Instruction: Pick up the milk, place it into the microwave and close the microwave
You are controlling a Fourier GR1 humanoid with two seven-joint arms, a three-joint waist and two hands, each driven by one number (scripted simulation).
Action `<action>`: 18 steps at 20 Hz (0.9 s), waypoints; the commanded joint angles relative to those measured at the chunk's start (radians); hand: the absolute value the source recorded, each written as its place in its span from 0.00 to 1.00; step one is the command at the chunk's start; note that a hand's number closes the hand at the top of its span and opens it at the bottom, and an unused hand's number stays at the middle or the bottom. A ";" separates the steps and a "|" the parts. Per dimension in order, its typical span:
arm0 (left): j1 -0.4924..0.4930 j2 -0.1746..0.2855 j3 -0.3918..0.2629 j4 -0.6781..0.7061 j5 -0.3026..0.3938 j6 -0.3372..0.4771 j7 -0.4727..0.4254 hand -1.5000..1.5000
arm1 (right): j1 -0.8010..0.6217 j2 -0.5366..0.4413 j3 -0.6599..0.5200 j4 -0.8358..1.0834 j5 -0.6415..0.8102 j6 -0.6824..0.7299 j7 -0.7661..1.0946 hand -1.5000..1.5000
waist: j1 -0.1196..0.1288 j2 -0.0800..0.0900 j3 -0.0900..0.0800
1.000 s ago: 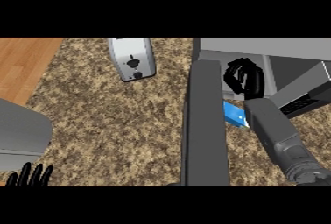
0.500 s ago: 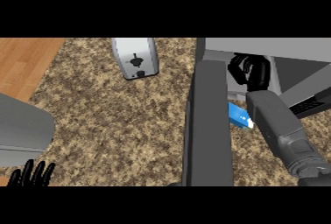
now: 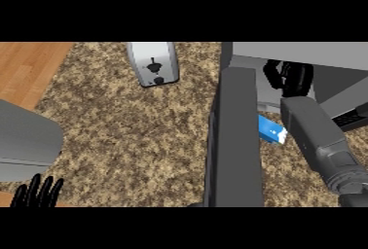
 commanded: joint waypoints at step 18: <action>-0.066 -0.007 -0.017 0.041 -0.042 0.009 -0.003 0.00 | -0.011 0.068 0.214 0.138 0.236 -0.065 0.251 0.00 | 0.033 0.005 0.001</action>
